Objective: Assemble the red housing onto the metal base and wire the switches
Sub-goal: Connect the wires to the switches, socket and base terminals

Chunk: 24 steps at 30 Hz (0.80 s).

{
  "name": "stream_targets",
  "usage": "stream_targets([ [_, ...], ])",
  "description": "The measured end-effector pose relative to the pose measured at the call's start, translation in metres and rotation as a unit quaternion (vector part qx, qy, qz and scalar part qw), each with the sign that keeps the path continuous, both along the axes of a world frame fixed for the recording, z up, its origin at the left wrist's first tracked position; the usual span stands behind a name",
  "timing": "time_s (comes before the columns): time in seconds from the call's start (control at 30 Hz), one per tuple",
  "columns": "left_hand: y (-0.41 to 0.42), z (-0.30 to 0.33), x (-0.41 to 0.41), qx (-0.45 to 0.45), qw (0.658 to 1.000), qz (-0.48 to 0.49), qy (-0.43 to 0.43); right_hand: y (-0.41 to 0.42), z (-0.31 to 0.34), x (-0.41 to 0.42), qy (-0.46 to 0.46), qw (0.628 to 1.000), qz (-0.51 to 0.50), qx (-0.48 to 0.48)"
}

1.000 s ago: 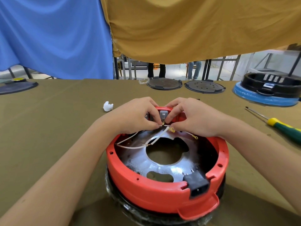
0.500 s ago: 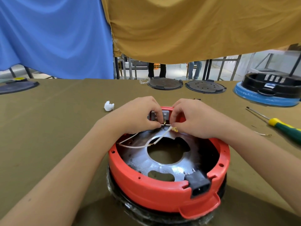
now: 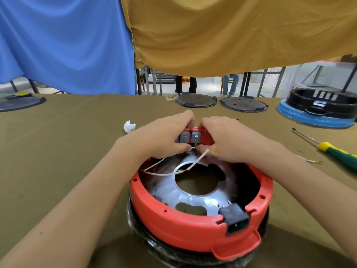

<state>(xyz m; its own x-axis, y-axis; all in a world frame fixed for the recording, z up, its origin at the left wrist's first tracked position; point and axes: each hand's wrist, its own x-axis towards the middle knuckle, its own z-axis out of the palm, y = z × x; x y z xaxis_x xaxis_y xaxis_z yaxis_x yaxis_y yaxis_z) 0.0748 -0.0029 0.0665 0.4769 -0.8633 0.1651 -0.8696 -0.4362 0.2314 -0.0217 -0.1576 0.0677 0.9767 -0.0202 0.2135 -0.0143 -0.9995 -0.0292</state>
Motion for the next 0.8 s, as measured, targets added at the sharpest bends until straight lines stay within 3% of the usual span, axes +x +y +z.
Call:
stream_targets([
  [0.27,0.000,0.001,-0.003,-0.004,1.000,0.017,0.022,-0.003,-0.004,0.000,-0.010,1.000,0.012,0.026],
  [0.6,0.000,0.002,-0.003,0.042,0.997,0.055,-0.035,-0.005,0.003,0.008,0.006,1.000,0.027,-0.003],
  [0.8,0.003,0.001,0.000,0.015,0.998,0.061,-0.016,-0.009,-0.002,0.008,-0.007,0.999,0.036,0.003],
])
